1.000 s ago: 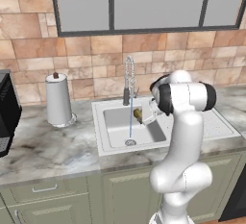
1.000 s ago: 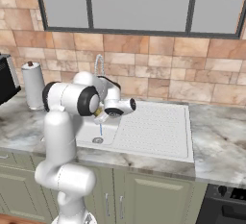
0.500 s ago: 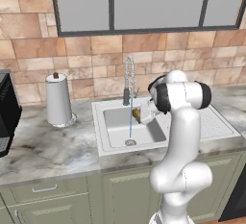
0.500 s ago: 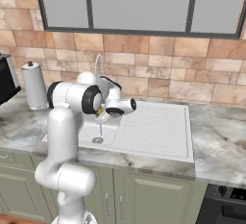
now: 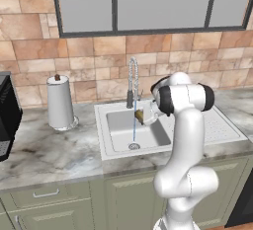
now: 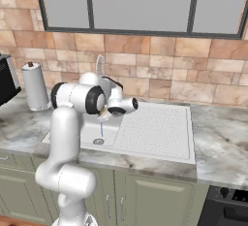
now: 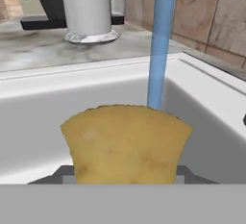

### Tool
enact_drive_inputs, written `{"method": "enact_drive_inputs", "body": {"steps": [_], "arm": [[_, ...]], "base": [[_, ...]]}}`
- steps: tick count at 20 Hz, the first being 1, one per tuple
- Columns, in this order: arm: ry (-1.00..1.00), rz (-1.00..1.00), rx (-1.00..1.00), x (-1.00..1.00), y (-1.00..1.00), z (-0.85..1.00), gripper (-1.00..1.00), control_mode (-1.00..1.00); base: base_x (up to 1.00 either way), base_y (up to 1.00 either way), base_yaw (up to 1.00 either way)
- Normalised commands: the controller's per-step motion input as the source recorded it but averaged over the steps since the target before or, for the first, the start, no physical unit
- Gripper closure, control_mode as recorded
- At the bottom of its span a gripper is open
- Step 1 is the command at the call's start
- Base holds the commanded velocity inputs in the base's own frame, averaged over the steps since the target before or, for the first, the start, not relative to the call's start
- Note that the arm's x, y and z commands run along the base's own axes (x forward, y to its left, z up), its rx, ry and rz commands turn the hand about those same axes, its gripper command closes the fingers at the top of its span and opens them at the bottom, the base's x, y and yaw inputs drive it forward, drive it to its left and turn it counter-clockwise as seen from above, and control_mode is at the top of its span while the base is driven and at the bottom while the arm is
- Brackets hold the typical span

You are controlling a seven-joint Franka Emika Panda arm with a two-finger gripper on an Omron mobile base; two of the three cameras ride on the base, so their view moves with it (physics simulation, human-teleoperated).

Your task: Soak the sponge with water for a few seconds and then drop it inside the sink.

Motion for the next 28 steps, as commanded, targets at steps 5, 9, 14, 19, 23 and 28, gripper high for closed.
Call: {"method": "enact_drive_inputs", "body": {"steps": [5,9,14,19,23,28], "arm": [[0.0,0.0,0.0,0.18,0.09,-0.06,1.0,-1.0],[0.0,0.0,0.0,0.18,0.09,-0.06,1.0,-1.0],[0.0,0.0,0.0,0.07,0.01,-0.04,1.0,-1.0],[0.0,0.0,0.0,0.12,0.0,-0.08,1.0,-1.0],[0.0,0.0,0.0,0.17,0.0,-0.1,1.0,-1.0],[0.0,0.0,0.0,0.21,0.0,-0.07,1.0,-1.0]], "base": [[0.0,0.0,0.0],[0.0,0.0,0.0],[0.0,0.0,0.0],[0.0,0.0,0.0],[0.0,0.0,0.0],[0.0,0.0,0.0]]}}
